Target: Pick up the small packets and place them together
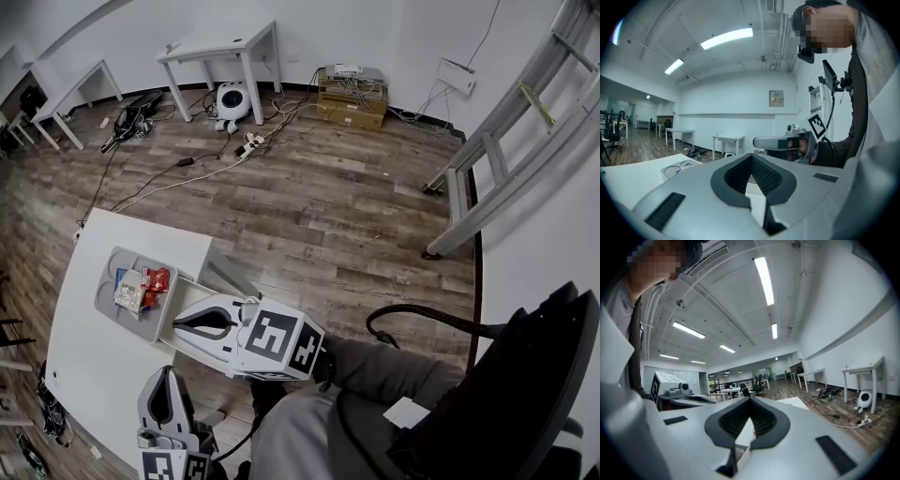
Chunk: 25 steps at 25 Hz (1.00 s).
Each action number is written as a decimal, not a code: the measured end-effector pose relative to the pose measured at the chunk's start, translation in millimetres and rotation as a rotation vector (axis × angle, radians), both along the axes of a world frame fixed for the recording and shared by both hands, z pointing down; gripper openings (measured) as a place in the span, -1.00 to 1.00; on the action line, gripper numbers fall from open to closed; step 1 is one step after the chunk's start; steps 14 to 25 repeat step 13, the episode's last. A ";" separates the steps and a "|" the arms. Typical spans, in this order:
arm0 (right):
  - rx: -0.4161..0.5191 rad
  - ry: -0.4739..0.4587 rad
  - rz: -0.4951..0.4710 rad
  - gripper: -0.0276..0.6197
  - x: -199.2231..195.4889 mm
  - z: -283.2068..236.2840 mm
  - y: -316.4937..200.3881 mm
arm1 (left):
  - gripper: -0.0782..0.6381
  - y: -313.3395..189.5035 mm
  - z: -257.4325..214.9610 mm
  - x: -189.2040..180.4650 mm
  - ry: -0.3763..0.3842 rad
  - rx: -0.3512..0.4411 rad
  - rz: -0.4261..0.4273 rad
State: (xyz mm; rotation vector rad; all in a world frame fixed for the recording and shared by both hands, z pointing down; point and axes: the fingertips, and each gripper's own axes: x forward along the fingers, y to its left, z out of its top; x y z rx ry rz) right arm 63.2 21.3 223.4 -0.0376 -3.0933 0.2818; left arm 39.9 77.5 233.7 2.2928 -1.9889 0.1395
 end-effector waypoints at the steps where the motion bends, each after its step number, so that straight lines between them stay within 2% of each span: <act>1: 0.008 -0.003 0.005 -0.91 0.9 1.8 2.2 | -0.81 -2.3 -1.4 2.8 0.001 0.008 0.007; 5: 0.060 -0.011 0.058 -0.91 21.0 -1.1 -5.7 | -0.81 -17.5 -17.8 17.3 -0.021 0.078 0.028; 9: 0.154 -0.115 0.032 -0.91 9.5 -7.7 4.7 | -0.81 -14.9 -34.9 3.3 -0.139 0.187 -0.002; 13: 0.214 -0.226 0.050 -0.91 -4.9 -12.7 15.8 | -0.81 -4.5 -18.9 -17.1 -0.199 0.188 -0.013; 25: 0.214 -0.226 0.050 -0.91 -4.9 -12.7 15.8 | -0.81 -4.5 -18.9 -17.1 -0.199 0.188 -0.013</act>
